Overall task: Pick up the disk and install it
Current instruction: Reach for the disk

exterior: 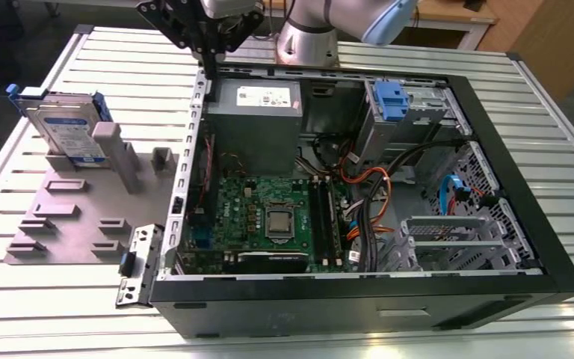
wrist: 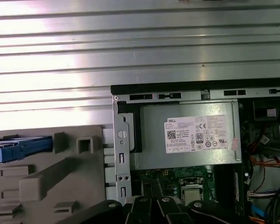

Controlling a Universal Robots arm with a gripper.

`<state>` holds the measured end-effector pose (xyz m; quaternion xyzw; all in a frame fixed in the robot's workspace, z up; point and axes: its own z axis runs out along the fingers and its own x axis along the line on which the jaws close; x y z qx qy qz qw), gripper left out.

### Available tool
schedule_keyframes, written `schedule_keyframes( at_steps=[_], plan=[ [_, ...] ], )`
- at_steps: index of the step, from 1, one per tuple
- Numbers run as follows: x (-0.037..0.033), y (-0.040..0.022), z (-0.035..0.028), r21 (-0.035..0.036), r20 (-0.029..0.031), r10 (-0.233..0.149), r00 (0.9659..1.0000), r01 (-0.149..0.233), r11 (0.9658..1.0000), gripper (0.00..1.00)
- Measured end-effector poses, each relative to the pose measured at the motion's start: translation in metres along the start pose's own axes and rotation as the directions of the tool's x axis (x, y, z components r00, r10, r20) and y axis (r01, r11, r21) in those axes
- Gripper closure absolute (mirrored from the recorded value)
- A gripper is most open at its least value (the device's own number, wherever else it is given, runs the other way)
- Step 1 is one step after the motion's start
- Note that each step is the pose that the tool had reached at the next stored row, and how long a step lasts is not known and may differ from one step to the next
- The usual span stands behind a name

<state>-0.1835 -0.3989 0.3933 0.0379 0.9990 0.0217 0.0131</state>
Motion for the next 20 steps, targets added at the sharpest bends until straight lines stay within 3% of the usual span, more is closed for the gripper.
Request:
schedule_keyframes(
  at_steps=[12,20],
  plan=[
    [0.0179,-0.0013,-0.0004,-0.0001,0.0,0.0,1.0,0.0,1.0,0.89],
    [0.0194,-0.0015,-0.0005,0.0,0.0,0.0,1.0,0.0,1.0,0.89]
  ],
)
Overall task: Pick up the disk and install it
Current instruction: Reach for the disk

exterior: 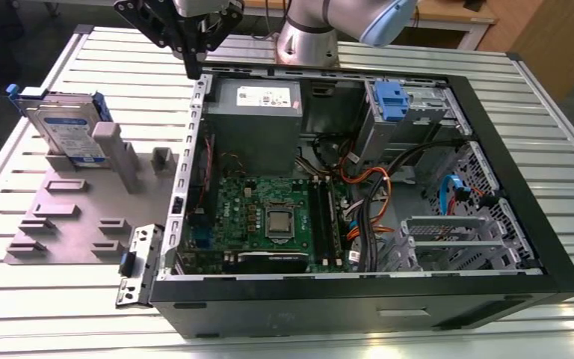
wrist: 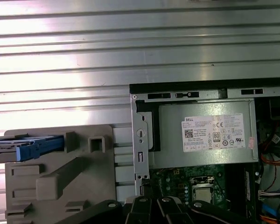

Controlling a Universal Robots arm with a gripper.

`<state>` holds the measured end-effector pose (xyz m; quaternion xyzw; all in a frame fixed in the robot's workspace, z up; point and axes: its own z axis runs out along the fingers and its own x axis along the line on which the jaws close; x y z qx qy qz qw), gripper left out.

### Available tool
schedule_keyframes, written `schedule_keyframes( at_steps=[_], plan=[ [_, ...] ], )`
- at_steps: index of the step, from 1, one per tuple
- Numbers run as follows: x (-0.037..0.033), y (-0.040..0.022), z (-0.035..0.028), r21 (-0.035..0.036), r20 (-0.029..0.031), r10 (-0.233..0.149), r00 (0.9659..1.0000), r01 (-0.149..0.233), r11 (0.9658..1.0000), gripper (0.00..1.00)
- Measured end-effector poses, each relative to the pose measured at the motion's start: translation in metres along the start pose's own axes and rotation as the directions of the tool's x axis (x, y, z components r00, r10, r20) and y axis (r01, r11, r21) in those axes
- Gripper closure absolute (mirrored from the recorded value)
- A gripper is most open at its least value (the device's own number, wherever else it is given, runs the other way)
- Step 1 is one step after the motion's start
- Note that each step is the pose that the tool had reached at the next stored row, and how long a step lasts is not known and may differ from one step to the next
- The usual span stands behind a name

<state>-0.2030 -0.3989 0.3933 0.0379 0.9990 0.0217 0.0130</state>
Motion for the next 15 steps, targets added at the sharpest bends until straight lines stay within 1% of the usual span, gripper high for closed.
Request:
schedule_keyframes(
  at_steps=[2,7,12,15],
  plan=[
    [0.0002,0.0,0.0,-0.0001,0.0,0.0,1.0,0.0,1.0,0.89],
    [0.0035,-0.0003,-0.0001,-0.0001,0.0001,0.0,1.0,0.0,1.0,0.89],
    [0.0099,-0.0008,-0.0002,0.0,0.0002,0.0,1.0,0.0,1.0,0.89],
    [0.0123,-0.0009,-0.0003,0.0,0.0002,0.0,1.0,0.0,1.0,0.89]
  ],
)
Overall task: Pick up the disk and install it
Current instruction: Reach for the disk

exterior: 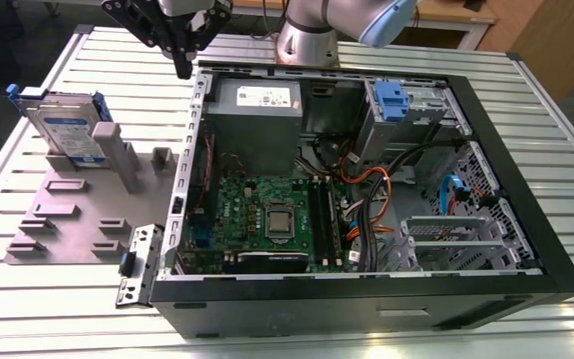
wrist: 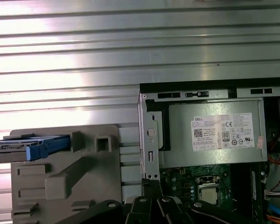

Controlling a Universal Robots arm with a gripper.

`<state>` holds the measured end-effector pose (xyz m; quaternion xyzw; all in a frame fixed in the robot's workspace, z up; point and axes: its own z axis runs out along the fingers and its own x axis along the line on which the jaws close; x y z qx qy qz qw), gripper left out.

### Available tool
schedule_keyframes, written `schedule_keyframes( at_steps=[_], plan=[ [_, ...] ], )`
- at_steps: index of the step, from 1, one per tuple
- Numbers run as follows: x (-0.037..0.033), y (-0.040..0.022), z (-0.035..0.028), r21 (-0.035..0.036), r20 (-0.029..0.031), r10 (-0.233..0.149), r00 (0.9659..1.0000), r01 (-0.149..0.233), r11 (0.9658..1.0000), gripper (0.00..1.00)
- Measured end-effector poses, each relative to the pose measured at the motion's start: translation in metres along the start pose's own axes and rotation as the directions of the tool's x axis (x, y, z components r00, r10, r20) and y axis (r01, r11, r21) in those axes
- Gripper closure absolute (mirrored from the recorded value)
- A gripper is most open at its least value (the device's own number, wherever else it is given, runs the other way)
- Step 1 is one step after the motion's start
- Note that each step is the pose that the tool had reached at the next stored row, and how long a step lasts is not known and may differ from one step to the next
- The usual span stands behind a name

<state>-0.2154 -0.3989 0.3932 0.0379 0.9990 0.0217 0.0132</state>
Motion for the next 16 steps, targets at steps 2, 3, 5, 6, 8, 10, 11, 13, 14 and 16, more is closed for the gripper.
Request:
schedule_keyframes(
  at_steps=[2,3,5,6,8,10,11,13,14,16],
  plan=[
    [0.0003,0.0,0.0,0.0,0.0,0.0,1.0,0.0,1.0,0.89],
    [0.0003,0.0,0.0,0.0,0.0,0.0,1.0,0.0,1.0,0.89],
    [0.0013,-0.0001,0.0,0.0,0.0,0.0,1.0,0.0,1.0,0.89],
    [0.0013,-0.0001,0.0,0.0,0.0,0.0,1.0,0.0,1.0,0.89],
    [0.0013,-0.0001,0.0,0.0,0.0,0.0,1.0,0.0,1.0,0.89],
    [0.0015,-0.0001,0.0,0.0,0.0,0.0,1.0,0.0,1.0,0.89],
    [0.0015,-0.0001,0.0,0.0,0.0,0.0,1.0,0.0,1.0,0.89],
    [0.0016,-0.0001,0.0,0.0,0.0,0.0,1.0,0.0,1.0,0.89],
    [0.0016,-0.0001,0.0,0.0,0.0,0.0,1.0,0.0,1.0,0.89],
    [0.0016,-0.0001,0.0,0.0,0.0,0.0,1.0,0.0,1.0,0.89]
  ],
)
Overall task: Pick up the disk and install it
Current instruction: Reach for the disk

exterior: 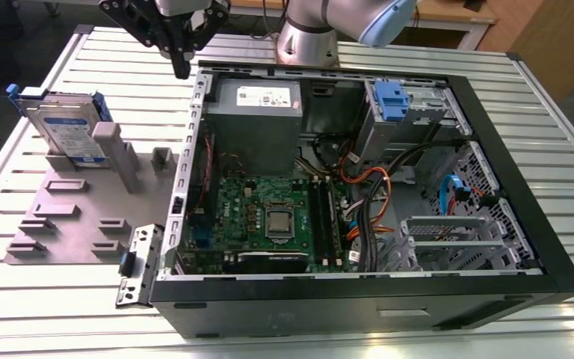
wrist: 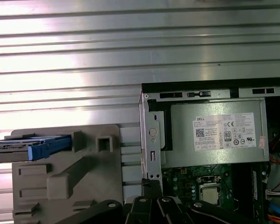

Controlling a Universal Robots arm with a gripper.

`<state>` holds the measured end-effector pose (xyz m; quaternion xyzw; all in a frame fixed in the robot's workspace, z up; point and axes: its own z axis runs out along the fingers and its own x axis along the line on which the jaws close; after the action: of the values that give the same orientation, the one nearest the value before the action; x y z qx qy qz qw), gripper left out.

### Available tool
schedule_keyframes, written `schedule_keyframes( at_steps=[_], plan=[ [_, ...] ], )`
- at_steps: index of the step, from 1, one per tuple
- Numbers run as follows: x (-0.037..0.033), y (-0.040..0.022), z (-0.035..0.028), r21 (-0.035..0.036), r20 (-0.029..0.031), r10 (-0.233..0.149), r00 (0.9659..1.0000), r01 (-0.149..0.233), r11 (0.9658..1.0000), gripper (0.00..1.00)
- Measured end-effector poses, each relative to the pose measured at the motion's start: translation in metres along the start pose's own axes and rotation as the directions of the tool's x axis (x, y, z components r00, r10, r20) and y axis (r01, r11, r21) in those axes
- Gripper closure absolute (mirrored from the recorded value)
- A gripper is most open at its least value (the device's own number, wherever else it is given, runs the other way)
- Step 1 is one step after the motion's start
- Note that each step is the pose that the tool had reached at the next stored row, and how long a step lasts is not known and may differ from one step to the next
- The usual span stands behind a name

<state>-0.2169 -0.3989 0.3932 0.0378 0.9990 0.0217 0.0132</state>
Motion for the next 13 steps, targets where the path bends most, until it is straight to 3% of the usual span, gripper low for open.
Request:
schedule_keyframes(
  at_steps=[13],
  plan=[
    [0.0102,-0.0008,-0.0002,0.0,0.0,0.0,1.0,0.0,1.0,0.89]
  ],
)
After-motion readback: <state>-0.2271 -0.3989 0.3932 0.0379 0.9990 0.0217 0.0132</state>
